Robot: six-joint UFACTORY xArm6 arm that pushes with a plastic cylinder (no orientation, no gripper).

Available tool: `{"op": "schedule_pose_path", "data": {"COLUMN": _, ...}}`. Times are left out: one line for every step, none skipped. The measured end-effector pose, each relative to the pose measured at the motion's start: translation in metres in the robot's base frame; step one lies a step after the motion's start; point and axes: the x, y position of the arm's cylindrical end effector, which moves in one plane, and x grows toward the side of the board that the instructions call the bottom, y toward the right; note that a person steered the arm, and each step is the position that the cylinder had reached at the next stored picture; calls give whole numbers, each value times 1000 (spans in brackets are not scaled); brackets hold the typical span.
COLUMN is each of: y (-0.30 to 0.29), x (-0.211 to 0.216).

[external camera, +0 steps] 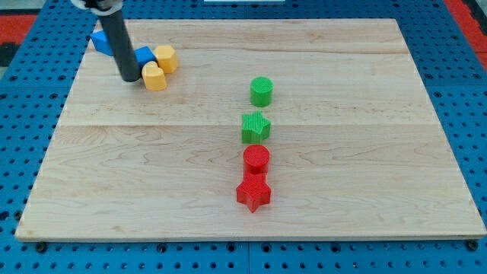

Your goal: Place the yellow blocks right to the blue blocks in a horizontal line

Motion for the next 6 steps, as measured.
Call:
{"op": "schedule_pose_path", "data": {"y": 4, "x": -32}}
{"op": "schedule_pose_path", "data": {"y": 6, "x": -58}}
{"op": "schedule_pose_path", "data": {"y": 10, "x": -37}}
{"op": "schedule_pose_path", "data": {"y": 35, "x": -33}}
{"op": "schedule_pose_path", "data": {"y": 65, "x": -33}}
{"op": "schedule_pose_path", "data": {"y": 105, "x": -50}}
